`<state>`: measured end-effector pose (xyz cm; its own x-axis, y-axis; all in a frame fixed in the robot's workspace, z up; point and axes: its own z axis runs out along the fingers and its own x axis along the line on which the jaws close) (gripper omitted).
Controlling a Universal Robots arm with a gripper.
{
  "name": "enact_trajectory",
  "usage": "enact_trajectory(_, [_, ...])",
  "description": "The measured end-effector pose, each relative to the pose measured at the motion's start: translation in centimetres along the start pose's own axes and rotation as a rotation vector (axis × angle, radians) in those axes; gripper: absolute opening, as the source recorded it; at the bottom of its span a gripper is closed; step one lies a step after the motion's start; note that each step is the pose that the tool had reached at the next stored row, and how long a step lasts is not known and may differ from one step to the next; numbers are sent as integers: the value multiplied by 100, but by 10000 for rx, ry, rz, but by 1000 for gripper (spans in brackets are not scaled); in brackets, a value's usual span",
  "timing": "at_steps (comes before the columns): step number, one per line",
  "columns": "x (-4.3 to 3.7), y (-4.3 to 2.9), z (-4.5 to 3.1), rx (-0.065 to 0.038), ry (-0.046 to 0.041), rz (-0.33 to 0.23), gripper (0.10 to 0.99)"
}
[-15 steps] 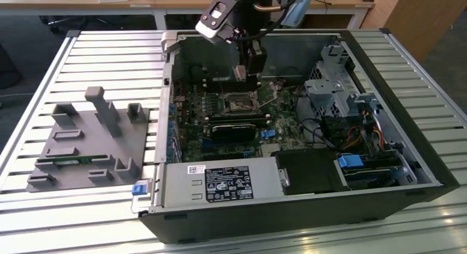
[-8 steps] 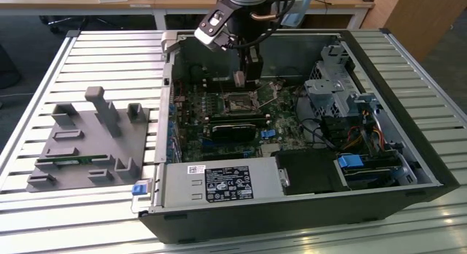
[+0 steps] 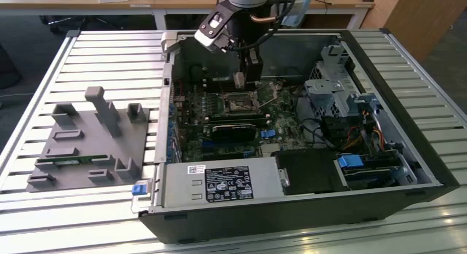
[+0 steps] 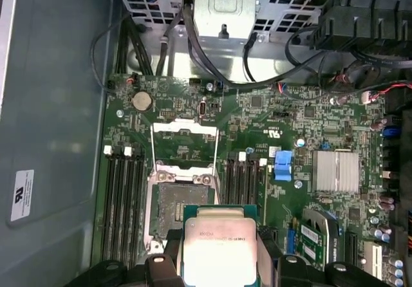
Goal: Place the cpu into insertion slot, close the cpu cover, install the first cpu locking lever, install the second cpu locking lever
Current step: 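Place the cpu into insertion slot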
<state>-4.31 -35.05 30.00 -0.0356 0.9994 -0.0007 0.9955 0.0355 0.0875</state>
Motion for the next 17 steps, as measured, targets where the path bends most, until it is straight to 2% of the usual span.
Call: enact_trajectory(17, [0, -3, 38, 0, -1, -1, 541])
